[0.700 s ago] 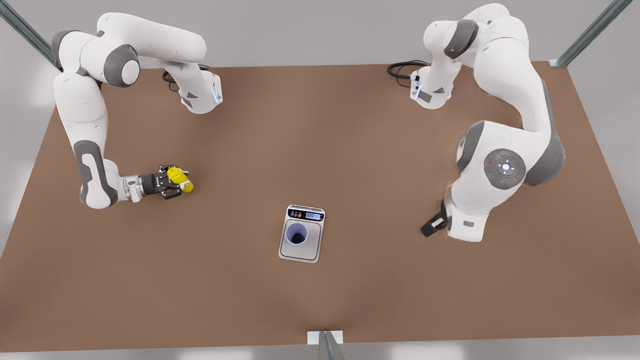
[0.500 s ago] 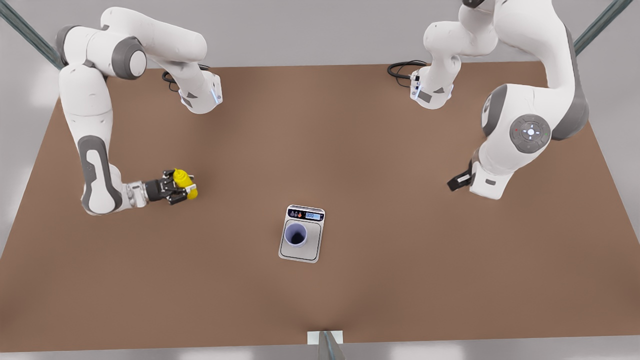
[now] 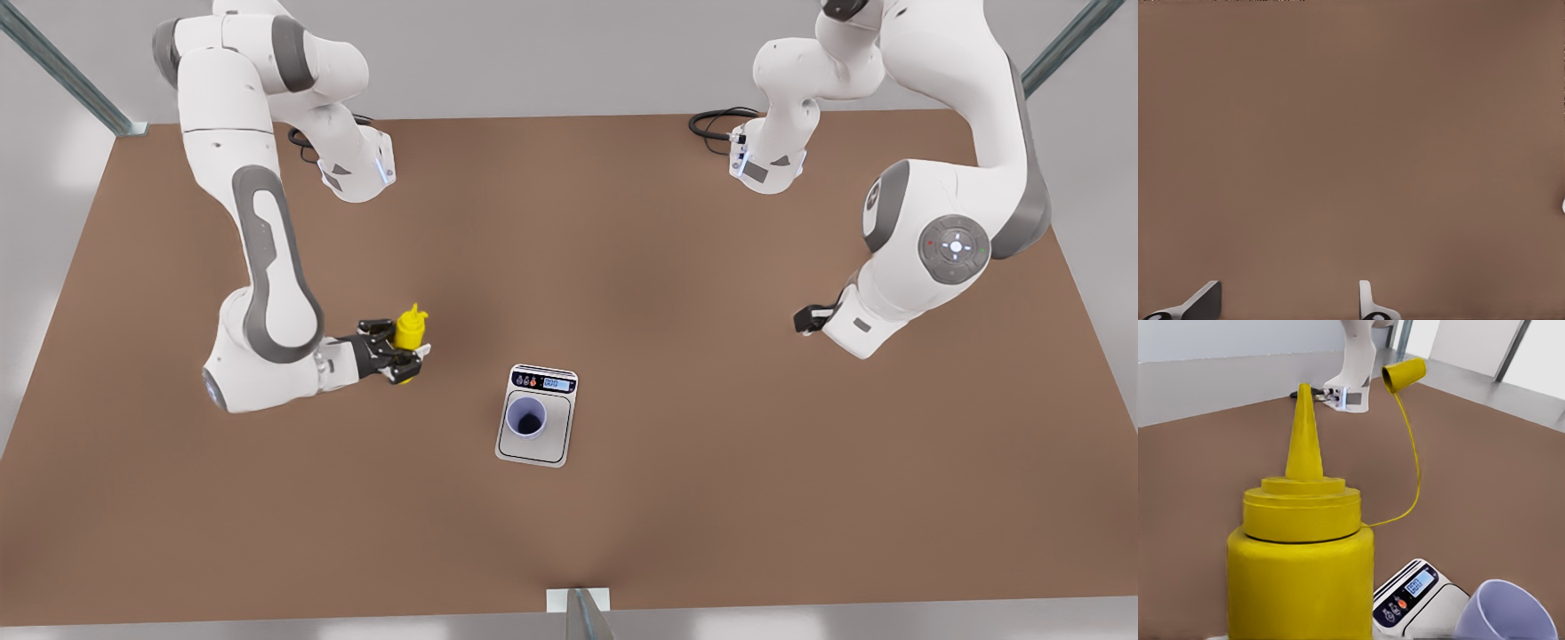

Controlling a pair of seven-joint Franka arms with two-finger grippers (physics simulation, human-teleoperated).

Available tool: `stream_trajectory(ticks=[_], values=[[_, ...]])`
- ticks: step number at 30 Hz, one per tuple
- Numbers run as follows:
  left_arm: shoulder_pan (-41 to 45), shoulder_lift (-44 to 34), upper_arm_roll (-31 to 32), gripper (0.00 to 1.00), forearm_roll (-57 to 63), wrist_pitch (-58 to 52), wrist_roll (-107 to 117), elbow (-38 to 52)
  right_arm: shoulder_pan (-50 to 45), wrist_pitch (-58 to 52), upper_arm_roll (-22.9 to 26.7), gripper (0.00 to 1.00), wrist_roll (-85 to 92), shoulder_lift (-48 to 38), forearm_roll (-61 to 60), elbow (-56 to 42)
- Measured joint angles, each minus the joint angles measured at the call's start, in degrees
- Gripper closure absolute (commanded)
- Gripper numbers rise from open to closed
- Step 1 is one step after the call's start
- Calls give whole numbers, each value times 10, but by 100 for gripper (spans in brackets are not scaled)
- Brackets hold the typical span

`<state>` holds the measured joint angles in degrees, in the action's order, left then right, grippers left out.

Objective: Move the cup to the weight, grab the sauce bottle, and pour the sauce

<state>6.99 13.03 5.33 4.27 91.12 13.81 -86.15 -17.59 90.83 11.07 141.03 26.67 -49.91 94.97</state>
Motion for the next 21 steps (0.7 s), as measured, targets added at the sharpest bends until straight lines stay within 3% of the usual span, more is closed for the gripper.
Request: stream_trajectory(ticks=[8,15,21], values=[[0,-2,1,0,-5,-1,-56,2,-74,98,-1,53,-190,40,154,-117],[1,-3,3,0,-6,-3,-89,2,-120,128,1,53,-375,138,294,-282],[0,-2,3,0,-7,-5,-109,1,-140,142,2,53,-517,199,385,-347]])
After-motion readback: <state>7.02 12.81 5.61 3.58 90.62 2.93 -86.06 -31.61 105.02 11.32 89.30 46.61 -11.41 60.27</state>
